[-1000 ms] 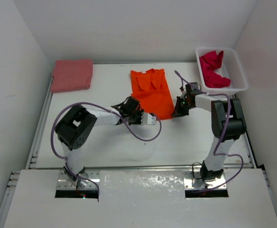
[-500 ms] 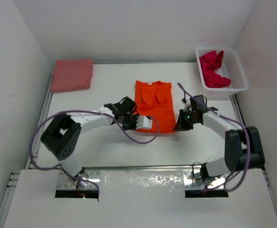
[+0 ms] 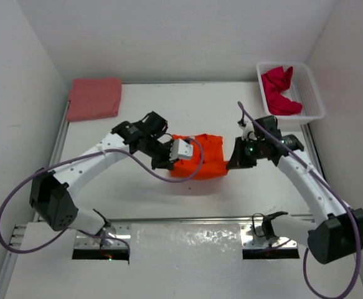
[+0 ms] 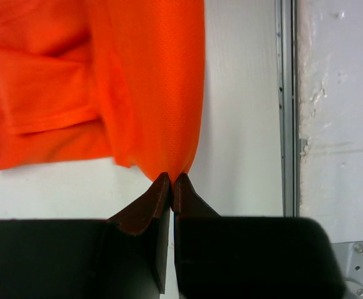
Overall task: Fold and stack the t-shirts
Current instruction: Fold the long partially folded tshirt into a neat square
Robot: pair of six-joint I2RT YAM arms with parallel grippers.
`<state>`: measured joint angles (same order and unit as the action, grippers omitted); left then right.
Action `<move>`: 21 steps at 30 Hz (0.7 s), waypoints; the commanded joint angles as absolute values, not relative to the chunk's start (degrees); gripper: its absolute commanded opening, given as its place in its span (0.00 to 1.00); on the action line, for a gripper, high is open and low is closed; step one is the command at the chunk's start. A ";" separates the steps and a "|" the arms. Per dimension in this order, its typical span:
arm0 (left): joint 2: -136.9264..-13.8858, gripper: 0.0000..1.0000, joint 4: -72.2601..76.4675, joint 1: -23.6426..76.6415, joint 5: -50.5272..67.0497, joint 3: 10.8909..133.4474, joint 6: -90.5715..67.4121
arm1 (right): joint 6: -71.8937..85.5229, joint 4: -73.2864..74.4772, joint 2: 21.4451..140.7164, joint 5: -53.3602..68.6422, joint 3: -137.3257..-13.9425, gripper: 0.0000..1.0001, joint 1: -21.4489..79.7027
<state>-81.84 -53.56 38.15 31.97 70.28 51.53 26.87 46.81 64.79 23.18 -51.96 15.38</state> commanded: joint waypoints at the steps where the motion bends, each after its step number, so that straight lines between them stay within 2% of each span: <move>1: -82.78 0.00 -55.47 33.33 36.47 73.90 49.14 | 26.28 50.10 68.81 22.59 -59.23 0.00 15.12; 6: -93.84 0.00 -54.67 23.92 37.89 82.51 46.14 | 22.77 48.78 79.35 19.34 -67.74 0.00 13.71; 12: -104.48 0.00 -52.30 22.77 34.72 91.75 45.18 | 22.67 42.37 90.76 17.58 -73.90 0.00 12.04; 21: -112.40 0.00 -38.60 20.92 28.22 94.04 36.83 | 26.28 33.32 102.38 14.68 -79.71 0.00 8.62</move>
<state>-111.02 -45.71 22.06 32.29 91.18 40.97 25.54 37.54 100.97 18.31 -75.75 10.04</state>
